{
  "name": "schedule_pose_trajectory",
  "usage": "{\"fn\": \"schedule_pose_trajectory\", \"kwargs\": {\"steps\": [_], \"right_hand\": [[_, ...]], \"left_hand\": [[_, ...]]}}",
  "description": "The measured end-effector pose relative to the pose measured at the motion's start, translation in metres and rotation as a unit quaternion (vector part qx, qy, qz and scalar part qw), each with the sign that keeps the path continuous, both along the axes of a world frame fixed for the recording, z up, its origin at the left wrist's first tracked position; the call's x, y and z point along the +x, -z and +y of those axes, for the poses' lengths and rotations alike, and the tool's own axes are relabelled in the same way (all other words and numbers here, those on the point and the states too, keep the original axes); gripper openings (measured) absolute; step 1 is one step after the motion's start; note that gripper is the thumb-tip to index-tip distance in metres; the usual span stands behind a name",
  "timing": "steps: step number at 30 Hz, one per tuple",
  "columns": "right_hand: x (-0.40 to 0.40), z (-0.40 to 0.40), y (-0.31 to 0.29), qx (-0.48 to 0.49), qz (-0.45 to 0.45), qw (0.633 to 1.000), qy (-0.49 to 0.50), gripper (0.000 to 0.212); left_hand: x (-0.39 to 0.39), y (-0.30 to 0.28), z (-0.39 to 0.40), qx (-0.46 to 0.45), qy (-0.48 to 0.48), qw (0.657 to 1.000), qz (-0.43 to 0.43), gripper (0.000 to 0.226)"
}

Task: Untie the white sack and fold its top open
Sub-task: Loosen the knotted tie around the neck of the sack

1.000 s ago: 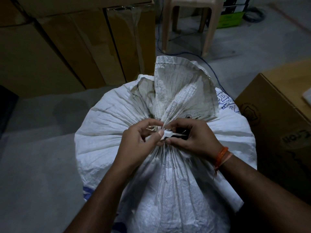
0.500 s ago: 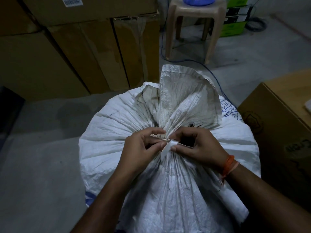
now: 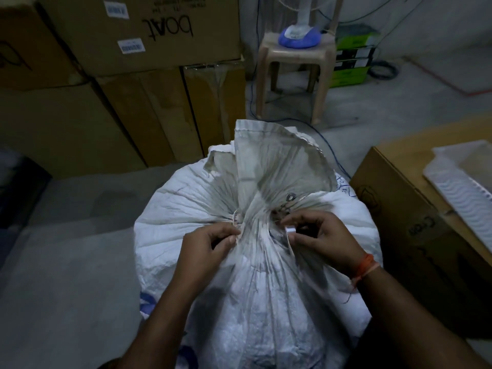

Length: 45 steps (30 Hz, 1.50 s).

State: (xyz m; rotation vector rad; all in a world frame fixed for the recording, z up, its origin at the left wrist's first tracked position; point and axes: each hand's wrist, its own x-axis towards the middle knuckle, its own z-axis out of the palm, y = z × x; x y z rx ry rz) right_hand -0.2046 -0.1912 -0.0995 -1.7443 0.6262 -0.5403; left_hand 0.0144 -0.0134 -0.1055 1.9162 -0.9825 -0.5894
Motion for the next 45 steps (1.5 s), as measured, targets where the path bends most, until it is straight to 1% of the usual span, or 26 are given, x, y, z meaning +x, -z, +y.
{"fn": "schedule_pose_trajectory", "kwargs": {"steps": [2, 3, 4, 6, 7, 9, 10, 11, 13, 15, 17, 18, 19, 21, 23, 25, 28, 32, 34, 36, 38, 40, 42, 45], "right_hand": [[-0.008, 0.001, -0.001, 0.008, -0.018, 1.0, 0.014, 0.024], [-0.011, 0.002, -0.003, 0.008, -0.023, 1.0, 0.017, 0.026], [-0.014, 0.004, -0.005, 0.009, -0.025, 0.999, 0.022, 0.028], [-0.019, 0.008, -0.009, 0.011, -0.021, 0.999, 0.036, 0.033], [-0.02, 0.009, -0.011, 0.03, -0.026, 0.998, 0.046, 0.034], [-0.018, 0.016, -0.015, 0.095, -0.042, 0.992, 0.071, 0.029], [-0.016, 0.019, -0.016, 0.098, -0.039, 0.991, 0.079, 0.024], [-0.014, 0.021, -0.014, 0.078, -0.027, 0.993, 0.085, 0.019], [-0.011, 0.027, -0.013, 0.024, 0.006, 0.996, 0.085, 0.008], [-0.008, 0.032, -0.013, 0.003, 0.024, 0.995, 0.1, 0.018], [-0.008, 0.033, -0.014, 0.001, 0.024, 0.993, 0.113, 0.027], [-0.009, 0.034, -0.018, 0.002, 0.028, 0.993, 0.117, 0.029], [-0.01, 0.032, -0.019, 0.009, 0.021, 0.993, 0.115, 0.027], [-0.012, 0.032, -0.024, 0.013, 0.019, 0.994, 0.104, 0.008], [-0.015, 0.032, -0.029, 0.012, 0.025, 0.995, 0.095, 0.017], [-0.017, 0.028, -0.034, 0.015, 0.031, 0.995, 0.098, 0.008], [-0.026, 0.019, -0.046, 0.029, 0.025, 0.995, 0.088, 0.015], [-0.048, 0.015, -0.062, 0.075, 0.008, 0.992, 0.097, 0.035], [-0.059, 0.016, -0.068, 0.103, 0.0, 0.99, 0.101, 0.033], [-0.068, 0.019, -0.072, 0.12, 0.008, 0.987, 0.102, 0.026], [-0.075, 0.024, -0.074, 0.122, 0.022, 0.987, 0.099, 0.022], [-0.078, 0.026, -0.076, 0.124, 0.03, 0.987, 0.101, 0.022], [-0.082, 0.027, -0.08, 0.129, 0.025, 0.985, 0.11, 0.024], [-0.091, 0.028, -0.09, 0.126, 0.016, 0.985, 0.116, 0.026]], "left_hand": [[-0.009, -0.006, 0.008, 0.001, -0.009, 1.0, -0.013, 0.025], [-0.015, -0.009, 0.011, -0.006, -0.021, 0.999, -0.041, 0.024], [-0.02, -0.013, 0.014, -0.017, -0.039, 0.995, -0.093, 0.023], [-0.032, -0.026, 0.019, -0.053, -0.073, 0.976, -0.2, 0.025], [-0.039, -0.033, 0.02, -0.072, -0.078, 0.967, -0.23, 0.025], [-0.053, -0.046, 0.022, -0.09, -0.059, 0.955, -0.276, 0.024], [-0.061, -0.05, 0.022, -0.093, -0.044, 0.951, -0.29, 0.023], [-0.07, -0.053, 0.021, -0.097, -0.025, 0.952, -0.289, 0.022], [-0.085, -0.055, 0.018, -0.101, 0.007, 0.964, -0.244, 0.021], [-0.095, -0.053, 0.013, -0.1, 0.031, 0.972, -0.212, 0.022], [-0.101, -0.054, 0.007, -0.096, 0.048, 0.97, -0.217, 0.022], [-0.102, -0.056, 0.003, -0.098, 0.054, 0.969, -0.22, 0.021], [-0.103, -0.059, -0.001, -0.104, 0.061, 0.967, -0.224, 0.021], [-0.103, -0.065, -0.011, -0.115, 0.073, 0.964, -0.23, 0.022], [-0.101, -0.068, -0.022, -0.114, 0.085, 0.966, -0.216, 0.024], [-0.093, -0.066, -0.034, -0.105, 0.095, 0.972, -0.188, 0.028], [-0.078, -0.063, -0.049, -0.069, 0.128, 0.971, -0.188, 0.037], [-0.062, -0.062, -0.07, -0.037, 0.172, 0.963, -0.203, 0.037], [-0.056, -0.064, -0.08, -0.009, 0.179, 0.961, -0.208, 0.043], [-0.055, -0.065, -0.088, 0.018, 0.193, 0.96, -0.201, 0.044], [-0.056, -0.068, -0.093, 0.047, 0.212, 0.953, -0.211, 0.042], [-0.058, -0.069, -0.099, 0.06, 0.237, 0.94, -0.237, 0.035], [-0.058, -0.071, -0.102, 0.054, 0.252, 0.93, -0.262, 0.025], [-0.054, -0.073, -0.101, 0.046, 0.241, 0.928, -0.281, 0.014]]}}
